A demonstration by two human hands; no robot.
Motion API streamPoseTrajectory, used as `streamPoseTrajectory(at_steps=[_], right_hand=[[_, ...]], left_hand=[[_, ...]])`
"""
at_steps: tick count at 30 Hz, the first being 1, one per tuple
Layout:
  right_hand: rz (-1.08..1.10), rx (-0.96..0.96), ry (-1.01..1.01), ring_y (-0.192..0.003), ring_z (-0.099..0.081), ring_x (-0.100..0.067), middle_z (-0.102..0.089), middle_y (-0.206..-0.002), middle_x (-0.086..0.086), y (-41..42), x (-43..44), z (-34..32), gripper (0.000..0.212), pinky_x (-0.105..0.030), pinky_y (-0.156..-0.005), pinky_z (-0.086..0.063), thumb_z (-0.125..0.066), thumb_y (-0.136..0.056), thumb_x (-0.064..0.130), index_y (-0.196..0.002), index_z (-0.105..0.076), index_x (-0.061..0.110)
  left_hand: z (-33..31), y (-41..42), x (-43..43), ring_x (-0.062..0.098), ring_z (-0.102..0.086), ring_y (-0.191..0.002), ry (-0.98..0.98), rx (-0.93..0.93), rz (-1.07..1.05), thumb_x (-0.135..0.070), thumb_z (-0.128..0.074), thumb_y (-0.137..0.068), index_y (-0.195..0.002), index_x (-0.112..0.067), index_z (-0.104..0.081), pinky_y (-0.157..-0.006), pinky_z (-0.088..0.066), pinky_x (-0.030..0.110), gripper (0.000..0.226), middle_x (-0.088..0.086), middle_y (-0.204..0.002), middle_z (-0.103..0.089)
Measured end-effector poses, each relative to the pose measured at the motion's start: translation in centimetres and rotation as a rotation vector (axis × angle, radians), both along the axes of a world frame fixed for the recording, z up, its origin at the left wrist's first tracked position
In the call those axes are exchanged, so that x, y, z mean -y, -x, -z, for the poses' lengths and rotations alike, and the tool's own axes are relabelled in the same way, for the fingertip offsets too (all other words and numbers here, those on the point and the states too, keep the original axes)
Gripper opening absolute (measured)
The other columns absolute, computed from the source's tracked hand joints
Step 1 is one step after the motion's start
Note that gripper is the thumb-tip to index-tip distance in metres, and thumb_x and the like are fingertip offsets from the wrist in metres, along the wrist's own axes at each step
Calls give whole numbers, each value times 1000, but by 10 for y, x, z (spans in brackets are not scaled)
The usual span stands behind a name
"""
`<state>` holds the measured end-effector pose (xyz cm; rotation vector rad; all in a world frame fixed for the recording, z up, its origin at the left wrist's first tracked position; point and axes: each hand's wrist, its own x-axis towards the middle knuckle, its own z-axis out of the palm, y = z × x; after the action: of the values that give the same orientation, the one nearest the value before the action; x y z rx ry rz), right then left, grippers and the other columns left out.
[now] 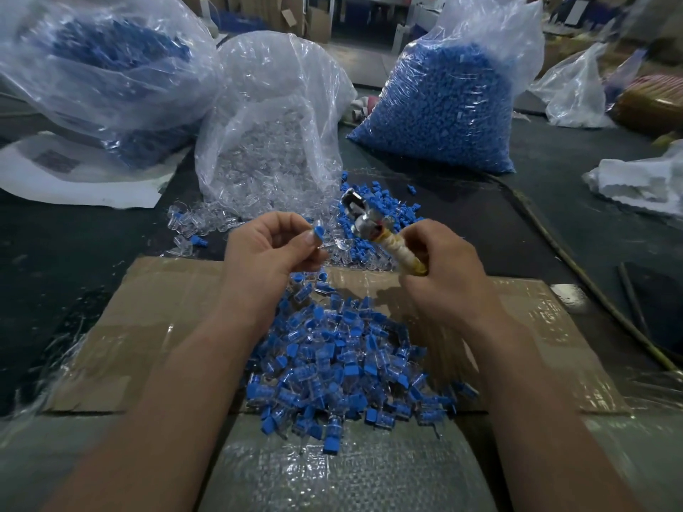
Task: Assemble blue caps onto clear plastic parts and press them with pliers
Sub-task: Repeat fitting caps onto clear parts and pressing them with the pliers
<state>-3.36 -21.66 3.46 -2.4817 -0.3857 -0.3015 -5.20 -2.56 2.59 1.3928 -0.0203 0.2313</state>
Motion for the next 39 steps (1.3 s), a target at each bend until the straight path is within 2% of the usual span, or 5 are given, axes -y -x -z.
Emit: streamPoseTrajectory(at_steps=[7, 19, 26, 31, 39], right_hand=[[-87, -95, 63, -76, -41, -3, -43, -84, 14, 0, -3, 4, 32, -23, -59, -32, -64, -67, 12, -89, -46, 27], [-127, -162, 130, -78, -42, -11, -48, -88, 6, 3, -6, -1, 35, -27, -63, -32, -68, -69, 13, -90, -45, 29], [-117, -189, 110, -73, -45, -11, -50, -79, 8, 5, -9, -2, 31, -25, -59, -34, -68, -68, 10, -84, -49, 28], [-105, -205, 93, -68, -43, -3, -48, -73, 13, 7, -10, -2, 33, -24, -56, -31, -67, -68, 8, -79, -47, 31], [-73, -121, 101, -65, -46, -9, -47, -67, 13, 9, -14, -2, 32, -26, -55, -35, -67, -64, 9, -68, -44, 31]], left_hand=[[-1, 1, 3, 7, -63, -56, -65, 47, -19, 7, -56, -83, -75, -11, -58, -57, -51, 16, 21, -5, -57, -65], [-3, 4, 6, 3, -62, -55, -121, 68, -15, 8, -56, -82, -75, -12, -57, -57, -51, 15, 21, -7, -58, -64], [-3, 6, 9, 3, -60, -55, -156, 60, -40, 9, -55, -83, -75, -9, -56, -58, -52, 17, 20, 6, -70, -60], [-2, 5, 8, 3, -60, -55, -173, 49, -55, 9, -55, -83, -75, -9, -56, -58, -53, 17, 21, 7, -70, -61], [-4, 6, 6, 3, -59, -54, -186, 72, -94, 8, -56, -84, -75, -12, -57, -57, -50, 15, 22, 2, -67, -60]])
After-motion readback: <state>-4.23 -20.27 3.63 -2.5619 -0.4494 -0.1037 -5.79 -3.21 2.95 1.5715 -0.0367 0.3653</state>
